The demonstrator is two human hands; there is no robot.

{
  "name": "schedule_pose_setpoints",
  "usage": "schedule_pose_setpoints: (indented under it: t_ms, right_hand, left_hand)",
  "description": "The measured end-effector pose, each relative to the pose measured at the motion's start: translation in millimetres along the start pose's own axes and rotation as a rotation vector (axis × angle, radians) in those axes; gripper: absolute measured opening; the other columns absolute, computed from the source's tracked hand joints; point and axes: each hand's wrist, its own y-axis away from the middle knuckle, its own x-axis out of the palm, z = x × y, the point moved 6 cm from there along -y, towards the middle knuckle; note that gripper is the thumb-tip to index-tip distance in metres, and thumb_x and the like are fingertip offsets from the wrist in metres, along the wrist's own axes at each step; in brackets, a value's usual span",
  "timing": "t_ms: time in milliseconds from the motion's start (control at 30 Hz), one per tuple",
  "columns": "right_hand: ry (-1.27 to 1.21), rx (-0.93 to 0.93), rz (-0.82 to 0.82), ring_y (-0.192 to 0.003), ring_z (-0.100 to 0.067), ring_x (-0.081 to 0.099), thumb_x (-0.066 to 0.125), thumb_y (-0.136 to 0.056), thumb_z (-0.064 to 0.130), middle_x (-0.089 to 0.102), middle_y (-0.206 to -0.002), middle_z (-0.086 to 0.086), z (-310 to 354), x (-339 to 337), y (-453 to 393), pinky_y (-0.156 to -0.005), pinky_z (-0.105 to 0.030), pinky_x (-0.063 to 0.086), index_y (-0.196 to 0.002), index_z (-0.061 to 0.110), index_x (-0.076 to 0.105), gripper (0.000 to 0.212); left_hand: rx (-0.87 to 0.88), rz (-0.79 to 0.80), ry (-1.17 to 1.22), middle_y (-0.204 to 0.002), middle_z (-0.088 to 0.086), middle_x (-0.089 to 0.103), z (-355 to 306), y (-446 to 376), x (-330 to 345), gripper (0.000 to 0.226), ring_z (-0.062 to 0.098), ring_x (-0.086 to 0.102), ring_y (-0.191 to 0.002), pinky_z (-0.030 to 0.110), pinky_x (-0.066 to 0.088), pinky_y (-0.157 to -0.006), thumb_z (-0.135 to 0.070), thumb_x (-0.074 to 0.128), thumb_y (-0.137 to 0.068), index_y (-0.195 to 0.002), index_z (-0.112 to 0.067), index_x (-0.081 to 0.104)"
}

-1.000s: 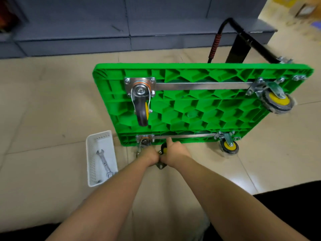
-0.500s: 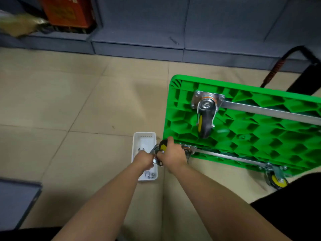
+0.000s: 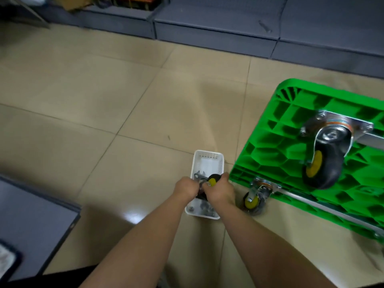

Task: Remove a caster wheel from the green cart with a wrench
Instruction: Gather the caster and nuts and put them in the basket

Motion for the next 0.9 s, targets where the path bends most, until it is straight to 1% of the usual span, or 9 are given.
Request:
schedule_pose_setpoints:
  t_ms: [200,333,433,533,600,667,767,833,900]
  right_hand:
    - [-0.022,0.094,-0.036,-0.107,-0.038,0.063,0.066,-0.092,0.039,0.061,-0.122,-0.023,-5.5,24.0,-11.6,-0.071,-0.036,0.043,-0.136,0.006,0.034,0.065]
    - [0.002,0.088,-0.016,-0.106,-0.039,0.062,0.066,-0.092,0.034,0.059,-0.121,-0.024,-14.5,41.9,-16.3,-0.072,-0.034,0.041,-0.132,0.007,0.036,0.057]
    - [0.026,0.074,0.063,-0.112,-0.036,0.061,0.064,-0.095,0.028,0.058,-0.126,-0.022,-13.3,54.0,-14.6,-0.076,-0.032,0.041,-0.135,0.006,0.038,0.053]
    - [0.068,0.054,0.104,-0.116,-0.036,0.060,0.063,-0.095,0.041,0.059,-0.129,-0.020,-11.9,52.9,-6.6,-0.082,-0.034,0.046,-0.139,0.006,0.041,0.060]
    - [0.067,0.047,0.068,-0.114,-0.037,0.060,0.057,-0.097,0.047,0.059,-0.126,-0.020,-12.7,38.7,-1.5,-0.084,-0.034,0.048,-0.132,0.007,0.048,0.054]
    - [0.025,0.111,0.035,-0.117,-0.038,0.058,0.054,-0.097,0.048,0.057,-0.129,-0.021,-19.7,22.2,2.7,-0.091,-0.035,0.050,-0.128,0.006,0.052,0.053]
    - [-0.130,0.284,0.070,-0.123,-0.038,0.056,0.051,-0.096,0.048,0.054,-0.136,-0.021,-43.8,13.6,12.6,-0.095,-0.035,0.046,-0.135,0.004,0.048,0.059]
    - [-0.378,0.377,0.171,-0.119,-0.038,0.059,0.054,-0.085,0.046,0.059,-0.131,-0.019,-58.0,29.3,19.7,-0.100,-0.039,0.050,-0.135,0.003,0.051,0.066]
    - [-0.597,0.469,0.204,-0.105,-0.038,0.066,0.059,-0.079,0.039,0.067,-0.117,-0.018,-80.7,54.4,13.0,-0.089,-0.046,0.057,-0.124,0.005,0.060,0.057]
  left_hand:
    - [0.170,-0.073,-0.099,-0.092,0.019,0.073,4.1,0.2,3.9,0.027,0.034,0.068,-0.087,0.030,0.050,-0.073,-0.020,0.050,-0.096,-0.077,-0.008,0.066]
    - [0.158,-0.058,-0.092,-0.086,0.017,0.070,11.6,-0.1,3.4,0.029,0.029,0.060,-0.074,0.025,0.044,-0.065,-0.013,0.046,-0.094,-0.072,-0.006,0.064]
    - [0.125,-0.068,-0.071,-0.075,0.015,0.065,12.3,2.9,-2.8,0.037,0.033,0.066,-0.073,0.021,0.039,-0.047,-0.011,0.042,-0.095,-0.059,-0.012,0.051]
    - [0.055,-0.070,-0.036,-0.071,0.017,0.060,11.9,14.6,-10.0,0.039,0.032,0.066,-0.079,0.029,0.046,-0.046,-0.008,0.043,-0.096,-0.056,-0.012,0.044]
    - [0.028,-0.104,-0.042,-0.094,0.025,0.069,7.6,22.1,-15.2,0.031,0.040,0.065,-0.086,0.037,0.053,-0.067,-0.010,0.044,-0.095,-0.066,-0.003,0.053]
    - [-0.042,-0.130,-0.023,-0.112,0.026,0.068,9.4,24.0,-17.4,0.028,0.040,0.064,-0.104,0.036,0.052,-0.084,-0.015,0.045,-0.096,-0.093,0.004,0.065]
    - [-0.222,-0.130,0.027,-0.134,0.019,0.058,26.2,24.8,-12.5,0.041,0.037,0.057,-0.122,0.036,0.048,-0.102,-0.025,0.045,-0.096,-0.127,-0.003,0.059]
    - [-0.312,-0.050,0.200,-0.140,0.017,0.054,39.3,27.5,0.7,0.051,0.038,0.055,-0.126,0.043,0.048,-0.105,-0.028,0.044,-0.091,-0.136,-0.006,0.056]
    - [-0.408,0.046,0.501,-0.134,0.016,0.061,48.8,35.8,20.3,0.054,0.040,0.059,-0.122,0.047,0.048,-0.103,-0.029,0.046,-0.086,-0.135,-0.008,0.058]
